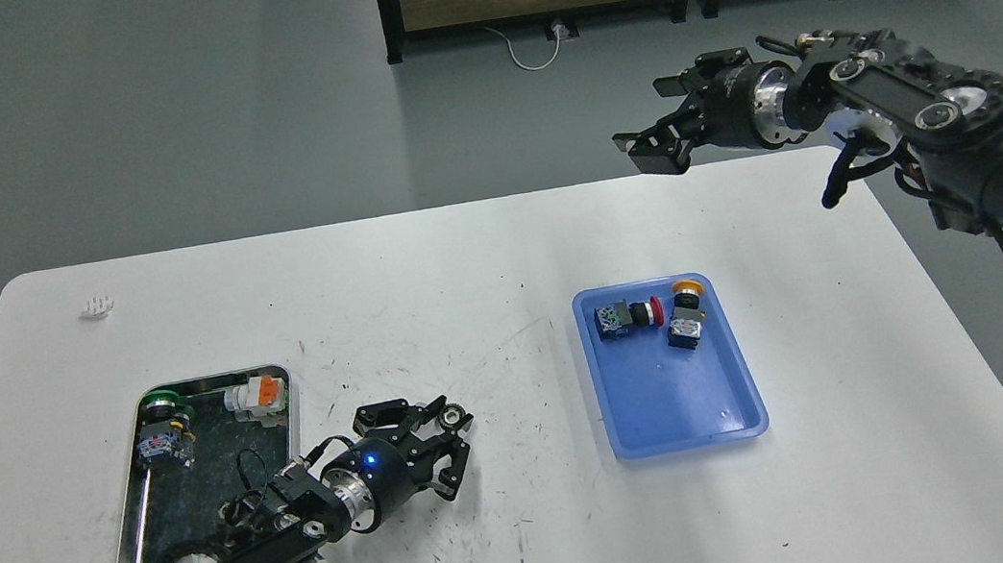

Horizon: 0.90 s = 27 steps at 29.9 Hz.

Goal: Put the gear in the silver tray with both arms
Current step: 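Grasp the black gear on the table with the left gripper, then move the gear into the silver tray and open the left gripper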

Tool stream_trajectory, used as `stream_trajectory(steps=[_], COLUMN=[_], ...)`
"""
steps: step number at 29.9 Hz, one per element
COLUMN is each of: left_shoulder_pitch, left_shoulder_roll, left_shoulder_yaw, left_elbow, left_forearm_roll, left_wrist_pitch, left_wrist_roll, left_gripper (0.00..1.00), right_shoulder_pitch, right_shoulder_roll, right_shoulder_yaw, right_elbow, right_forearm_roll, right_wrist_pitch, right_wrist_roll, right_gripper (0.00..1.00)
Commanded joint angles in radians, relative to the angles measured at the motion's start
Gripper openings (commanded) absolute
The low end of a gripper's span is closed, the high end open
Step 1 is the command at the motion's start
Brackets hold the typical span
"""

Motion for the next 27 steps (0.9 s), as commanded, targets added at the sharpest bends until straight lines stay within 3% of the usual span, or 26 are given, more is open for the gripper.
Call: stream_trajectory(steps=[1, 7, 13, 21, 27], left_shoulder_pitch=[-0.005, -0.034, -0.062, -0.030, 0.056], left_shoulder_roll=[0.001, 0.039, 0.232, 0.539, 0.622], left_shoulder_yaw=[0.002, -0.024, -0.078, -0.096, -0.096], left_elbow=[-0.001, -0.047, -0.151, -0.295, -0.343], left_forearm_roll=[-0.003, -0.006, -0.027, -0.029, -0.027], left_wrist_pitch=[-0.003, -0.009, -0.053, -0.107, -0.115], left_wrist_roll=[0.006, 0.008, 0.020, 0.002, -0.017], left_gripper=[0.23, 0.23, 0.25, 0.25, 0.26], right_shoulder_pitch=[-0.001, 0.000, -0.001, -0.004, -0.004], right_shoulder_roll=[0.000, -0.005, -0.008, -0.008, -0.003], right_shoulder_yaw=[0.000, 0.005, 0.005, 0.011, 0.012], right_elbow=[0.000, 0.000, 0.000, -0.002, -0.002], right_forearm_roll=[0.000, 0.002, 0.002, 0.002, 0.002], right_wrist_pitch=[0.000, 0.000, 0.000, -0.001, -0.006], right_wrist_roll=[0.000, 0.002, 0.002, 0.003, 0.003], right_gripper=[0.86, 0.86, 0.86, 0.86, 0.86])
